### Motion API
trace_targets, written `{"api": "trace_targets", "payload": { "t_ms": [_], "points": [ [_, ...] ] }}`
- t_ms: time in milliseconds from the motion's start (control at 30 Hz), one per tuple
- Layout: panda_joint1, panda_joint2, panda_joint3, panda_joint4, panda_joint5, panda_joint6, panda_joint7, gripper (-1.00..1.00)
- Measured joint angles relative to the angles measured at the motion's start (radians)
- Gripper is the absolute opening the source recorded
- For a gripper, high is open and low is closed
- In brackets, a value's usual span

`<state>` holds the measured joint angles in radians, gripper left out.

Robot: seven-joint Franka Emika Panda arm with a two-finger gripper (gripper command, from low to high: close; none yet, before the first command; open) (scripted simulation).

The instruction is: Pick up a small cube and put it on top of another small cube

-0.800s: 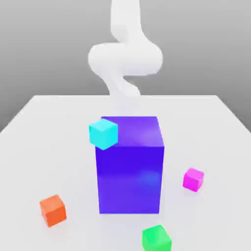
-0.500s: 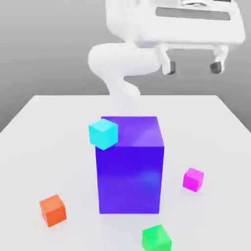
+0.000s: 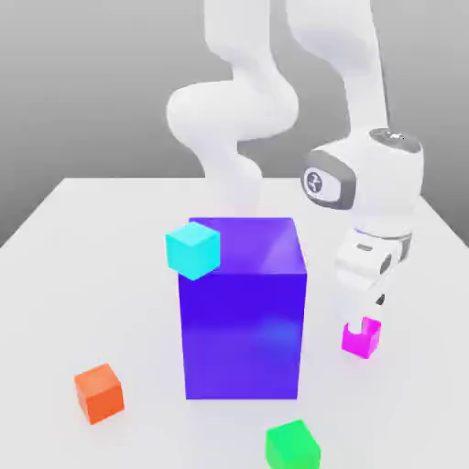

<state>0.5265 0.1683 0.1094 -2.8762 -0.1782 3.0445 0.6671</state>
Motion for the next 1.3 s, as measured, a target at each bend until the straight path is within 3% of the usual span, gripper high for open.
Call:
{"api": "trace_targets", "payload": {
  "t_ms": [67,100,367,600,700,800,1033,1200,1233,1300],
  "points": [
    [0.065,0.072,-0.07,0.013,-0.021,0.059,0.016,0.0],
    [0.083,0.094,-0.089,0.017,-0.025,0.077,0.019,-1.0],
    [0.068,0.068,-0.073,0.012,-0.021,0.056,0.016,-1.0],
    [0.012,-0.165,0.036,-0.028,0.173,-0.136,-0.13,-1.0],
    [0.065,-0.156,-0.027,0.052,0.199,-0.209,-0.194,-1.0],
    [-0.068,-0.12,-0.115,0.157,0.213,-0.278,-0.26,-1.0],
    [-0.225,-0.025,-0.213,0.41,0.217,-0.438,-0.398,-1.0],
    [-0.264,0.128,-0.215,0.463,0.253,-0.339,-0.448,-1.0],
    [-0.267,0.149,-0.211,0.465,0.258,-0.32,-0.452,1.0],
    [-0.267,0.149,-0.211,0.465,0.258,-0.32,-0.452,1.0]
  ]
}}
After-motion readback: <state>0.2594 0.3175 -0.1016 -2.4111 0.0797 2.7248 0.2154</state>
